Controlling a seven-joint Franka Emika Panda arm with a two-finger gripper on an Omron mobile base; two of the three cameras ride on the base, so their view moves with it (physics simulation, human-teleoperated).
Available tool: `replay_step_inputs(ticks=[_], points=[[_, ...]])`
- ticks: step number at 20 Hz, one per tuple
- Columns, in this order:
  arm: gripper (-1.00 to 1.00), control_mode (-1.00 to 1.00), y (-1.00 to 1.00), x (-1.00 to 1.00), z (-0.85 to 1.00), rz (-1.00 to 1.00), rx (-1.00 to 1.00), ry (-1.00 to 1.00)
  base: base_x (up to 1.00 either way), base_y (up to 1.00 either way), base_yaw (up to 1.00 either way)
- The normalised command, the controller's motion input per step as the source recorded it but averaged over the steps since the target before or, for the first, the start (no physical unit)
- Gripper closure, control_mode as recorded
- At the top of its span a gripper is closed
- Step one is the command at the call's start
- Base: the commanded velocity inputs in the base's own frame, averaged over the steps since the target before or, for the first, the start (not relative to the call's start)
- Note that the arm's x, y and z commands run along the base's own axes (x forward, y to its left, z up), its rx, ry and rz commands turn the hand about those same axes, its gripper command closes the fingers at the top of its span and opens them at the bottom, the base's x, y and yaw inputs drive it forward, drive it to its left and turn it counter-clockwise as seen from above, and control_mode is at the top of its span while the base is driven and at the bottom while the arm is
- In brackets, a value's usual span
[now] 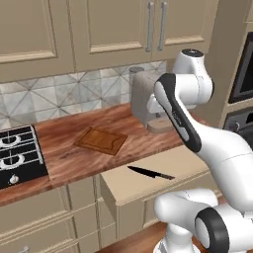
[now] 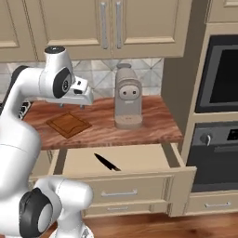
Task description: Pick up the knife from the drawer and place it on the cutting board. Then place the meat from the plate to the cutting board.
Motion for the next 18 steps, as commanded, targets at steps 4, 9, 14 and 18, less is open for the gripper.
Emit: replay_step_inputs(ticks=[4,9,14,18], points=[[-1.00,1.00,0.00,0.00,0.00,0.00,0.00,0.00,-0.14,0.59,-0.44],[-1.00,1.00,0.00,0.00,0.00,0.00,0.00,0.00,-0.05,0.33,-0.41],[-1.00,1.00,0.00,0.00,0.00,0.00,0.00,0.00,-0.12,0.07,-0.40],[-1.00,1.00,0.00,0.00,0.00,0.00,0.00,0.00,-0.01,0.28,-0.39]])
